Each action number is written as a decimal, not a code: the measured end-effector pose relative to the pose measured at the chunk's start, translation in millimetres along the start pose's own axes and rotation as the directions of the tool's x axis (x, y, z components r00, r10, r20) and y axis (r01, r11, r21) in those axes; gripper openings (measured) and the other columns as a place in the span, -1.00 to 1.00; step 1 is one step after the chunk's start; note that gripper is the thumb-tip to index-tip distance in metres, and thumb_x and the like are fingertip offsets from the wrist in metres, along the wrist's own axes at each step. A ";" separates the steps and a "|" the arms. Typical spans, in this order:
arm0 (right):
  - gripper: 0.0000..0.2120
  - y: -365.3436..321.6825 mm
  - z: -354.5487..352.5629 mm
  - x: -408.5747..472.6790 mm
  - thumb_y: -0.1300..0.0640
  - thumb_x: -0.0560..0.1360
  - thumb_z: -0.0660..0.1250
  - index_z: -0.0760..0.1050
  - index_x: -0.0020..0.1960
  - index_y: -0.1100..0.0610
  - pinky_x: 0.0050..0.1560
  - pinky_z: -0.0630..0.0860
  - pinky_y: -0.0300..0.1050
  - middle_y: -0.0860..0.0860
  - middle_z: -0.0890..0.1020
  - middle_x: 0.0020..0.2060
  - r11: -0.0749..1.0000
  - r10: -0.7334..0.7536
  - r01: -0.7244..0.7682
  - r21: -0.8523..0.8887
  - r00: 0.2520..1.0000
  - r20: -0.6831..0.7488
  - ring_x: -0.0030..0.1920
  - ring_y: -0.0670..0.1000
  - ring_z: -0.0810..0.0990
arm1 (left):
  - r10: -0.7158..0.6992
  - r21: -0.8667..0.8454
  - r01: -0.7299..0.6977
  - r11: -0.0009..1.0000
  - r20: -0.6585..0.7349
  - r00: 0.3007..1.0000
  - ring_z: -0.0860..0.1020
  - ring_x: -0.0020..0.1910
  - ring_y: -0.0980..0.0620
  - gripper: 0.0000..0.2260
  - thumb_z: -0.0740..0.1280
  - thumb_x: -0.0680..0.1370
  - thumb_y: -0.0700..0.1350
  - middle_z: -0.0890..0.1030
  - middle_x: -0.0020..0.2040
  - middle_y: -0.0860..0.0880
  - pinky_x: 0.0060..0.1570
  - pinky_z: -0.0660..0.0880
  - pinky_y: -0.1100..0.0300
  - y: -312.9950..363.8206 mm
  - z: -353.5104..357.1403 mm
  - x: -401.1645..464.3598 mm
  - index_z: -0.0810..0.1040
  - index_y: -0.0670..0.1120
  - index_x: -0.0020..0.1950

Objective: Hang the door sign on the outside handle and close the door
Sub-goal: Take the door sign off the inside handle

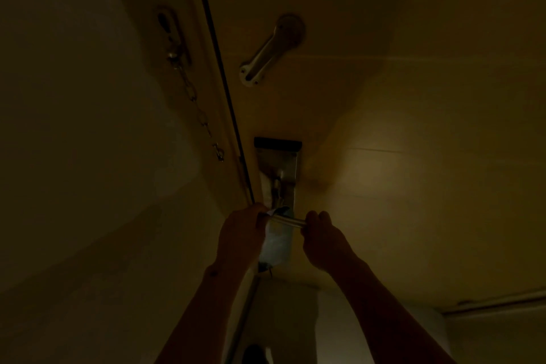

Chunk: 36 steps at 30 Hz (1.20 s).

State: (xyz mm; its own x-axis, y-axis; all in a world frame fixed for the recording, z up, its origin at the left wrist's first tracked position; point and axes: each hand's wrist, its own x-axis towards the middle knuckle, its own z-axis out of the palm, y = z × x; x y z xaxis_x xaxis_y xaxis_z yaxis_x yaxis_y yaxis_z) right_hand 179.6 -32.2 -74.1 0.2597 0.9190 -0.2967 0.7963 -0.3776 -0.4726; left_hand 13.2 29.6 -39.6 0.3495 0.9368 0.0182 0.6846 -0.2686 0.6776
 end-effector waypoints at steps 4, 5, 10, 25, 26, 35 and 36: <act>-0.76 -1.9 -1.1 -1.3 0.14 0.63 0.10 0.33 0.25 0.23 -0.26 0.36 -0.06 0.18 0.43 0.12 0.999 -0.005 0.006 0.037 1.000 -0.025 -0.31 0.06 0.44 | 0.016 0.060 -0.016 0.998 0.011 1.000 0.60 -0.25 -0.06 -0.83 0.25 0.61 -0.10 0.65 -0.14 -0.11 -0.25 0.56 0.03 8.3 3.3 -12.0 0.56 -0.09 0.13; -0.76 -1.8 -1.3 -2.2 0.15 0.63 0.10 0.33 0.23 0.24 -0.26 0.36 -0.06 0.18 0.43 0.11 0.999 -0.008 0.010 0.046 1.000 -0.030 -0.33 0.05 0.41 | 0.016 0.082 -0.018 0.996 0.015 1.000 0.60 -0.22 -0.07 -0.83 0.25 0.61 -0.09 0.65 -0.12 -0.11 -0.24 0.55 0.03 11.0 4.4 -13.9 0.55 -0.08 0.15; -0.79 1.6 -6.5 -5.7 0.17 0.62 0.12 0.33 0.20 0.25 -0.24 0.42 0.02 0.19 0.44 0.10 0.994 -0.032 0.036 0.107 0.999 -0.039 -0.29 0.06 0.42 | 0.063 0.080 -0.063 0.995 0.003 0.998 0.56 -0.27 -0.06 -0.84 0.25 0.61 -0.10 0.64 -0.14 -0.13 -0.26 0.52 -0.01 24.4 12.0 -19.4 0.56 -0.10 0.12; -0.38 62.3 -12.5 -28.4 0.09 0.59 0.25 0.02 0.52 0.19 0.32 0.42 0.08 0.25 0.28 0.45 0.932 0.137 -0.170 0.319 0.983 0.124 0.34 0.20 0.43 | 0.143 0.079 -0.138 0.987 -0.061 0.988 0.61 -0.19 -0.03 -0.76 0.27 0.59 -0.01 0.67 -0.06 -0.05 -0.21 0.53 0.11 60.1 38.4 -35.4 0.55 -0.02 0.22; -0.40 64.3 -11.7 -30.4 0.11 0.60 0.23 0.02 0.52 0.20 0.31 0.42 0.08 0.25 0.28 0.45 0.933 0.136 -0.172 0.316 0.982 0.131 0.34 0.20 0.44 | 0.143 0.076 -0.138 0.988 -0.060 0.988 0.62 -0.19 -0.03 -0.77 0.28 0.59 0.00 0.68 -0.07 -0.06 -0.21 0.55 0.08 62.8 40.4 -35.6 0.55 -0.02 0.22; -0.38 86.8 -19.9 -44.1 0.07 0.60 0.24 0.03 0.52 0.21 0.31 0.42 0.01 0.22 0.33 0.44 0.915 0.177 -0.214 0.343 0.975 0.137 0.34 0.17 0.44 | 0.186 0.066 -0.183 0.981 -0.044 0.982 0.60 -0.28 0.02 -0.77 0.27 0.59 0.05 0.68 -0.17 -0.02 -0.27 0.52 0.14 85.6 54.9 -38.9 0.56 0.01 0.19; -0.39 88.7 -21.2 -45.2 0.06 0.60 0.23 0.03 0.52 0.21 0.33 0.41 0.01 0.22 0.32 0.44 0.914 0.181 -0.218 0.341 0.974 0.137 0.36 0.17 0.43 | 0.188 0.062 -0.186 0.981 -0.024 0.982 0.58 -0.29 0.04 -0.77 0.27 0.59 0.05 0.67 -0.17 -0.02 -0.27 0.51 0.13 87.9 57.8 -38.9 0.56 0.01 0.19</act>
State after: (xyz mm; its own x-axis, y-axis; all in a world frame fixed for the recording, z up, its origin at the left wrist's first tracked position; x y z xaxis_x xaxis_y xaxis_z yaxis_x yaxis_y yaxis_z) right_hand 250.0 -104.9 -85.0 0.3224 0.8108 -0.4885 0.4853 -0.5846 -0.6502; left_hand 96.8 -43.4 -23.2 0.4561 0.8748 0.1631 0.6457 -0.4515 0.6158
